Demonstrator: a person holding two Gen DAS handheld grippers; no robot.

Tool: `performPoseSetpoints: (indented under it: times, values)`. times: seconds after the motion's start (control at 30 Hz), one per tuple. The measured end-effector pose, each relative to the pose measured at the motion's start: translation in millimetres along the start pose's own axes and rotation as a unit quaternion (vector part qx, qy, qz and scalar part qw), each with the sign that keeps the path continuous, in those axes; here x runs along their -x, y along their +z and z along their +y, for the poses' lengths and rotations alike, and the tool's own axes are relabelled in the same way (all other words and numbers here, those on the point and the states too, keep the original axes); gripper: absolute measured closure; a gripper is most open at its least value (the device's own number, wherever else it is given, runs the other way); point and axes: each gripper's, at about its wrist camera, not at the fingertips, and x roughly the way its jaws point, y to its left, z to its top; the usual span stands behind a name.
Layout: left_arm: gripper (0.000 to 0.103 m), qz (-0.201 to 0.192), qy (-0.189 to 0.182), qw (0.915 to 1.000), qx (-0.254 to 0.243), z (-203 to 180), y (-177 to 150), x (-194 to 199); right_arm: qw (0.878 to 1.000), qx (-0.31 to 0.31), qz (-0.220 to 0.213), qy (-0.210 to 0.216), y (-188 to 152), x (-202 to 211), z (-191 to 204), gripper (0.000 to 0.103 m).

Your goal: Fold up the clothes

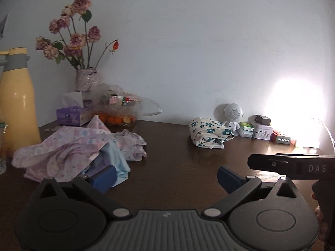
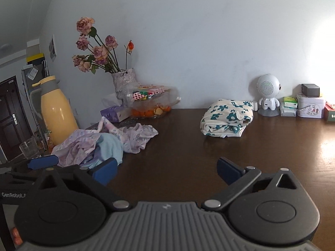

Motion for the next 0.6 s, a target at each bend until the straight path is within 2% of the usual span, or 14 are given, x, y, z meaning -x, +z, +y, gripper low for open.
performPoseSetpoints:
  times: [0.1, 0.17, 0.4, 0.6]
  values:
    - [0.000, -0.005, 0.042, 0.9990, 0.010, 0, -12, 27, 1.000, 0.004, 0.005, -0.011, -15, 21, 17, 0.000]
    - [0.000, 0.004, 0.054, 0.9984, 0.014, 1, -19, 40, 1.000, 0.008, 0.009, -0.016, -26, 33, 27, 0.000]
    - [0.000, 0.031, 0.072, 0.9966, 0.026, 0, -43, 73, 0.998, 0.047, 0.033, -0.014, -56, 57, 50, 0.000]
    - [0.000, 0.043, 0.070, 0.9963, 0.024, -7, -52, 87, 0.998, 0.044, 0.049, -0.006, -64, 63, 50, 0.000]
